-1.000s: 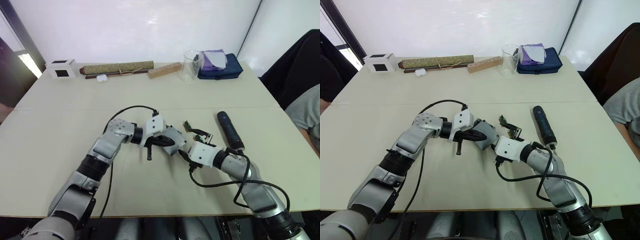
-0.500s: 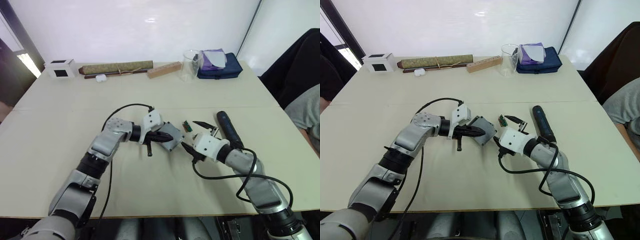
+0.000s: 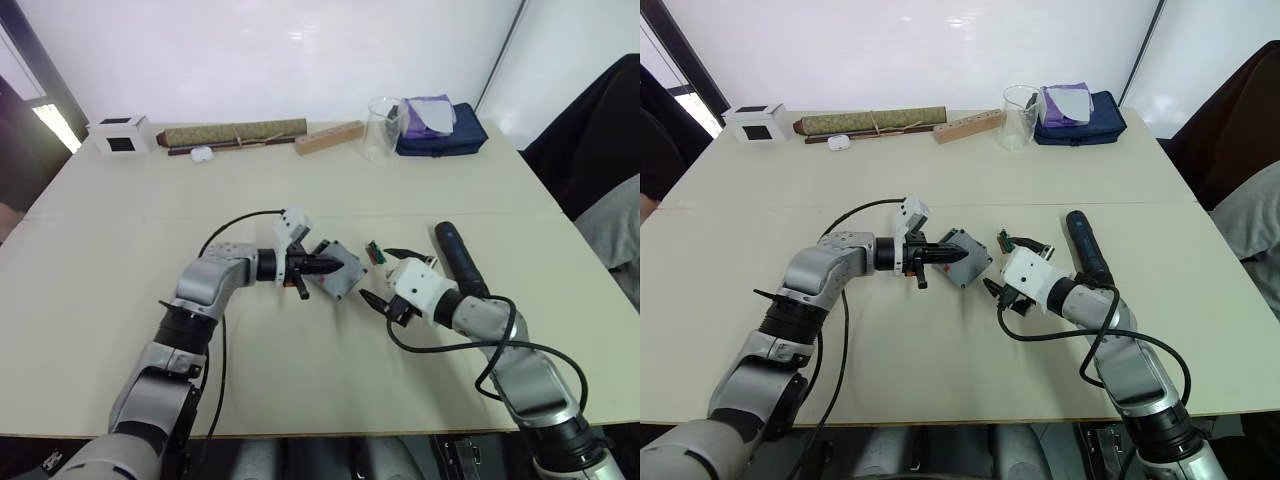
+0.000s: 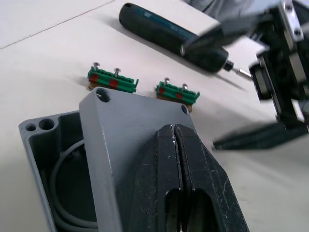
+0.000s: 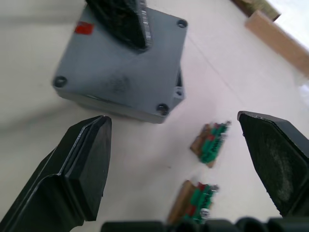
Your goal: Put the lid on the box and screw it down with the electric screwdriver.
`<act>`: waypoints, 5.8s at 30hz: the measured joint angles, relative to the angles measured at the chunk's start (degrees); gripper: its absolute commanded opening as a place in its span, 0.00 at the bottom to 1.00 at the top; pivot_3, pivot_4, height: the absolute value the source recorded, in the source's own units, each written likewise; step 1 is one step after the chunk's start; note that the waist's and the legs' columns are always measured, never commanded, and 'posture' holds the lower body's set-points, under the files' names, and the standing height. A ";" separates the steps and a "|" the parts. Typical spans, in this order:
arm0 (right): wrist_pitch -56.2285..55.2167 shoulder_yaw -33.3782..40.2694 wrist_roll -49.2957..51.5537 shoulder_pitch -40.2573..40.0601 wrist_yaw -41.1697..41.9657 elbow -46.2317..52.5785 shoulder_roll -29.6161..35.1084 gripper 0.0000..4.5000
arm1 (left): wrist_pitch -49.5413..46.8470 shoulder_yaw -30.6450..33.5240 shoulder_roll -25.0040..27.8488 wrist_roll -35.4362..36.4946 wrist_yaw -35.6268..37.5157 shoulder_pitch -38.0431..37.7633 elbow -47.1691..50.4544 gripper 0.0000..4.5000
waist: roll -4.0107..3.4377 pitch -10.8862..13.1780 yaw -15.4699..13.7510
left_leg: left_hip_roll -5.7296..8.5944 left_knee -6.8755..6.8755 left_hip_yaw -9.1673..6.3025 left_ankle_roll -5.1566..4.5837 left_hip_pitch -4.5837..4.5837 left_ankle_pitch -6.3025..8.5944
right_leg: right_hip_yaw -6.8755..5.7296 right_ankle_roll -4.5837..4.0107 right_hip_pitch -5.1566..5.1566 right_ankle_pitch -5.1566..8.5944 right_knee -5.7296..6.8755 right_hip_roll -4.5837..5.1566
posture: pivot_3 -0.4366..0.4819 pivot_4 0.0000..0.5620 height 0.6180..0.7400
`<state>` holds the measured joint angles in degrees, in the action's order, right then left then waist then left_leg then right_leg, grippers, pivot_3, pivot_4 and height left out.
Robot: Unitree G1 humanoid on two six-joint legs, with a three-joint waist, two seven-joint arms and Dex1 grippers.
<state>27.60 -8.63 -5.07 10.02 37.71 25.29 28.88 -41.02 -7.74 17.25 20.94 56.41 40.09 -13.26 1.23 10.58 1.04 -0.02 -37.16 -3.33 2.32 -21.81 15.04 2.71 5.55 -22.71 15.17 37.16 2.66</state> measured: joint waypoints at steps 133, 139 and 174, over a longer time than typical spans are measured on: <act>30.96 5.92 26.35 10.69 -15.12 -0.74 -5.25 0.99 | -1.29 10.80 0.81 7.62 -8.57 6.70 -1.12 0.00 | -0.13 0.15 0.21 | 0.01 0.07 -0.01 0.03 -0.71 -0.02 | -0.08 0.02 -0.69 -0.03 -0.08 0.02 | 0.48 0.27 0.97; 31.08 7.24 26.64 10.56 -14.83 -0.72 -3.72 0.99 | 1.95 10.71 8.88 4.37 -6.51 3.06 -2.71 0.00 | -0.18 0.21 -0.01 | 0.02 0.13 0.00 0.03 -0.70 -0.02 | -0.08 0.02 -0.70 -0.02 -0.08 0.03 | 0.48 0.27 0.97; 31.72 2.68 26.63 7.79 -17.08 5.71 -4.02 0.01 | 25.76 1.30 5.80 -8.02 7.07 5.57 -18.31 0.00 | -0.15 0.25 -0.05 | 0.07 0.10 0.03 0.03 -0.83 -0.02 | -0.17 0.02 -0.73 -0.03 -0.09 0.09 | 0.48 0.27 0.97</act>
<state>59.32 -5.96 21.56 17.81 20.64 31.00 24.86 -15.26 -6.44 23.05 12.92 63.47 45.67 -31.58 1.08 10.83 0.99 0.05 -37.06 -3.30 2.35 -22.64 15.02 2.55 5.57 -23.45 15.14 37.07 2.75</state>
